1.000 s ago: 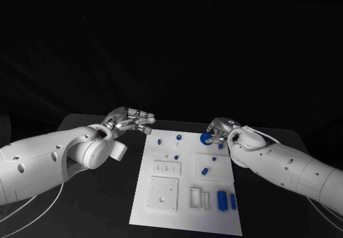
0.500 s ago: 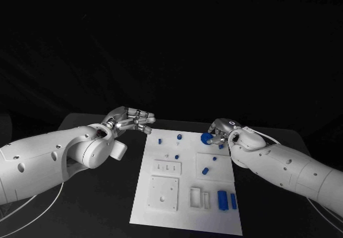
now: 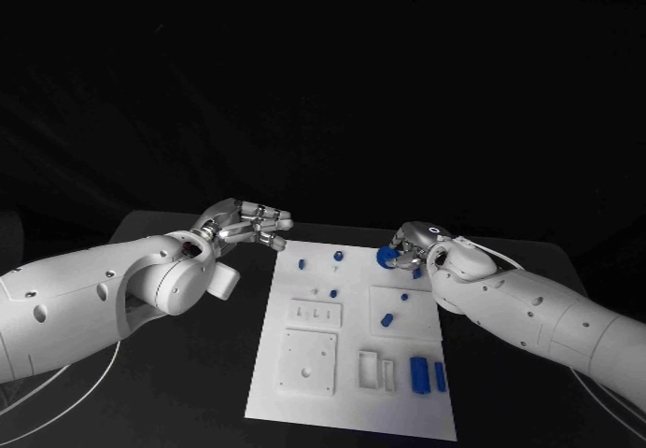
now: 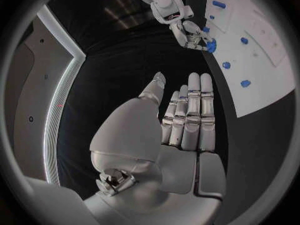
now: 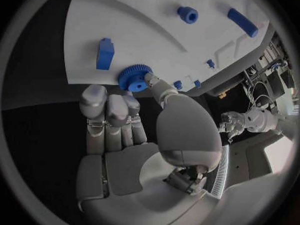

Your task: Assemble the parts on the task board

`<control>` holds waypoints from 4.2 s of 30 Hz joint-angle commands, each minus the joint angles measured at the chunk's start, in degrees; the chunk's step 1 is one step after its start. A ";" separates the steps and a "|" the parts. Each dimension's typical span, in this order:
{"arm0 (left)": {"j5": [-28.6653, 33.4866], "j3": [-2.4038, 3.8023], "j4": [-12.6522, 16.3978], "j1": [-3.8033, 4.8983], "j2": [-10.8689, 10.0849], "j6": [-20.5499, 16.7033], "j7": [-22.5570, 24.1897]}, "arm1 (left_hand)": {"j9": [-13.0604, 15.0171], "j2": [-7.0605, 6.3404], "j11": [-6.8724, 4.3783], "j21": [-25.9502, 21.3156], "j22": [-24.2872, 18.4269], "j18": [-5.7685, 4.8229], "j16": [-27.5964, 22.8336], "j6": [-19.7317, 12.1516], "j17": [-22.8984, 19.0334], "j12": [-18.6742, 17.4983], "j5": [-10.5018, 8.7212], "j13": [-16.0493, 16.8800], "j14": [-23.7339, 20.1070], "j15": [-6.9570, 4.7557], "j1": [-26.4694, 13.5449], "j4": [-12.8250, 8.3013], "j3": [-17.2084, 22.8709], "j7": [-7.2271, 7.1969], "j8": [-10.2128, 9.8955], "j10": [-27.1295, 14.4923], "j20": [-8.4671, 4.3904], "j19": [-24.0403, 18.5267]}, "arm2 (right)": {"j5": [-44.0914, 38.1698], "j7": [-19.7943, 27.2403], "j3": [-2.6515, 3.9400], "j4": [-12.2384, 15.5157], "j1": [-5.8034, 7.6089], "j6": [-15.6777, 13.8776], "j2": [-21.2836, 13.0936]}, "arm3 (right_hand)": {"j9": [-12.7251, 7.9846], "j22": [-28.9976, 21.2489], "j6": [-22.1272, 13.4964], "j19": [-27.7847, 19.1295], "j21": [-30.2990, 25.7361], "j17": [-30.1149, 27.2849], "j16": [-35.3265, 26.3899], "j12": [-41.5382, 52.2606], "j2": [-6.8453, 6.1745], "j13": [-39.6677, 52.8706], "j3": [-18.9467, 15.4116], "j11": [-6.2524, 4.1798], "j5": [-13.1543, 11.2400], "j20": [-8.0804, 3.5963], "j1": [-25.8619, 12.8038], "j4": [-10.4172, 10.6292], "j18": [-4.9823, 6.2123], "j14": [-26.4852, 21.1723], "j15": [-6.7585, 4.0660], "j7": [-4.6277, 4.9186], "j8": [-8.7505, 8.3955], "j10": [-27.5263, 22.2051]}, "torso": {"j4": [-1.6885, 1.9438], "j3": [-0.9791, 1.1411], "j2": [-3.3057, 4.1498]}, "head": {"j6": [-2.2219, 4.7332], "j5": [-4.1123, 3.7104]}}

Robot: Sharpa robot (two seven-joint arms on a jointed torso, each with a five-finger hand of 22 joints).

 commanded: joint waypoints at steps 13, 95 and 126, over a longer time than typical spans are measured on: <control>-0.17 0.05 0.37 0.09 -0.21 0.79 0.13 | 0.09 0.00 0.03 0.37 -0.25 0.31 -0.08 -0.43 0.04 -0.27 -0.04 0.02 0.13 -0.11 0.31 -0.05 -0.01 0.17 0.11 -0.59 0.09 -0.36 | 0.61 1.06 -0.61 -0.73 -0.41 5.25 0.16 | -0.29 6.33 1.72 2.04 1.19 0.55 -0.27 -0.24 0.24 0.29 7.87 -0.66 15.43 -0.12 -4.39 -4.49 -0.04 0.38 -0.35 -0.09 -0.04 0.04 | 0.02 0.08 -0.13 | -0.52 0.18; -0.31 0.06 -0.13 0.12 0.13 0.93 -0.09 | 0.09 -0.07 0.05 0.61 -0.43 0.33 -0.11 -0.48 0.03 -0.27 -0.03 0.01 0.12 -0.11 0.54 -0.01 0.19 0.24 0.11 -0.56 0.09 -0.45 | -12.84 -5.89 -7.60 9.20 -0.52 -8.96 5.97 | 0.26 7.20 9.48 2.57 6.57 0.42 0.63 5.50 0.75 5.61 6.13 -1.64 7.69 -1.15 -2.41 0.49 -1.21 0.62 -1.34 -2.39 -0.03 4.58 | 0.28 0.09 -0.07 | -0.79 1.32; -0.31 0.06 -0.45 0.12 0.48 1.48 -0.47 | 0.09 -0.13 0.07 0.74 -0.68 0.33 -0.16 -0.60 0.00 -0.27 -0.05 0.02 0.07 -0.07 0.44 0.06 0.12 0.24 0.11 -0.69 0.13 -0.55 | -13.09 -7.32 -8.01 6.32 -0.49 -8.54 7.68 | 0.09 7.21 9.14 2.56 6.58 0.11 0.39 4.93 0.80 5.39 6.22 -1.58 7.22 -1.09 -2.46 0.43 -1.15 0.56 -1.29 -2.28 -0.04 4.33 | 0.21 0.09 -0.07 | -0.76 1.26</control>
